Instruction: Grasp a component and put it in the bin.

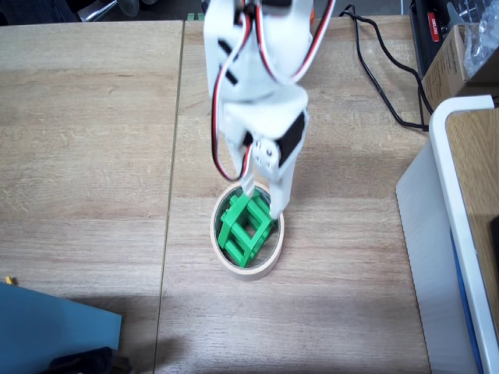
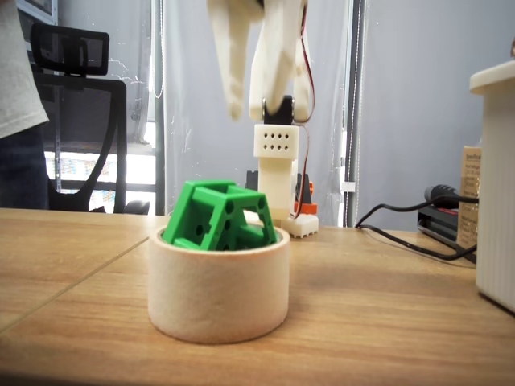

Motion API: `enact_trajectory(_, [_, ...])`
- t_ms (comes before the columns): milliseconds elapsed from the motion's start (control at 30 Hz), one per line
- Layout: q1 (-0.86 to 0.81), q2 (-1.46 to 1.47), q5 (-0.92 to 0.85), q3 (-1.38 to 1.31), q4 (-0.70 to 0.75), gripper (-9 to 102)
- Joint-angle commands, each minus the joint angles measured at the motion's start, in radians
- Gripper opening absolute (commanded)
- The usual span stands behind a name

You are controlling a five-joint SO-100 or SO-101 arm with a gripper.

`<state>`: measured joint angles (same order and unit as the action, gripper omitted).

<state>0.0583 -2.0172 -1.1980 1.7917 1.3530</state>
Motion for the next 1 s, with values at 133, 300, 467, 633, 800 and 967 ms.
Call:
enact_trajectory(133, [0.006, -0.221, -0.011, -0.009, -0.005, 16])
enact_trajectory(300, [-0.092, -0.324, -0.012, -0.008, -0.005, 14])
enact_trajectory(467, [-0.192, -0.407, -0.014, -0.008, -0.003, 10])
enact_trajectory(633, [-0.318, -0.476, -0.014, -0.006, 0.003, 4])
enact_trajectory(800, [-0.485, -0.549, -0.015, 0.031, -0.005, 0])
enact_trajectory(967, [-0.623, -0.646, -0.018, 0.17, -0.006, 0])
